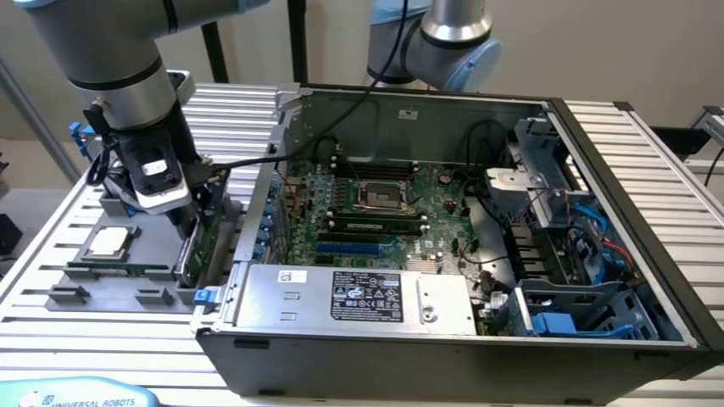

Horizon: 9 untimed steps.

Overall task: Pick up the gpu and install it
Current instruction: 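Pick up the gpu and move the gpu toward the slot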

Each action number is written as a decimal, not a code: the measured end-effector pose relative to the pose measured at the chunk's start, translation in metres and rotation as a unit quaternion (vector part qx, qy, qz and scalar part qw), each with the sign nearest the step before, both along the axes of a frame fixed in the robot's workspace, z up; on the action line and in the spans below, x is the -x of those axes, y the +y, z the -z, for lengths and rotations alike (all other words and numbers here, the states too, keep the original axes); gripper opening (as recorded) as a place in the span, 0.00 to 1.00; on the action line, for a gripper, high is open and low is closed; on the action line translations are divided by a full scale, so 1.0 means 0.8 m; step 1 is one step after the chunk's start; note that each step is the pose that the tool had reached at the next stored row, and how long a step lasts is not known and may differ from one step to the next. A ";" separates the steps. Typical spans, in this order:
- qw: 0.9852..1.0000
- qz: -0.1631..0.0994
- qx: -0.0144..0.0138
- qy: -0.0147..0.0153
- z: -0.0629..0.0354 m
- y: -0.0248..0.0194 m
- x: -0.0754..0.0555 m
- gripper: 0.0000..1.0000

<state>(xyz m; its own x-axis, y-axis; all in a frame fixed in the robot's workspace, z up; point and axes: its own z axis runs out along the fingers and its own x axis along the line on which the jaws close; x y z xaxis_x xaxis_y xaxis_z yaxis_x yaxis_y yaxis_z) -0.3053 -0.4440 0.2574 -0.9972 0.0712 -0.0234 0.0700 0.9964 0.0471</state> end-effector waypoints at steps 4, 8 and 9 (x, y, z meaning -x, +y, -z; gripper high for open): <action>1.000 0.000 0.000 -0.001 0.009 0.0006 0.004 0.48; 1.000 0.000 0.000 -0.004 0.018 0.0010 0.005 0.48; 1.000 0.000 0.000 -0.004 0.020 0.0013 0.005 0.48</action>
<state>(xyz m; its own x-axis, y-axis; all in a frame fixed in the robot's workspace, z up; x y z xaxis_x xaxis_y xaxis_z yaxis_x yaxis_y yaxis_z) -0.3095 -0.4430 0.2415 -0.9969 0.0716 -0.0312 0.0701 0.9964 0.0476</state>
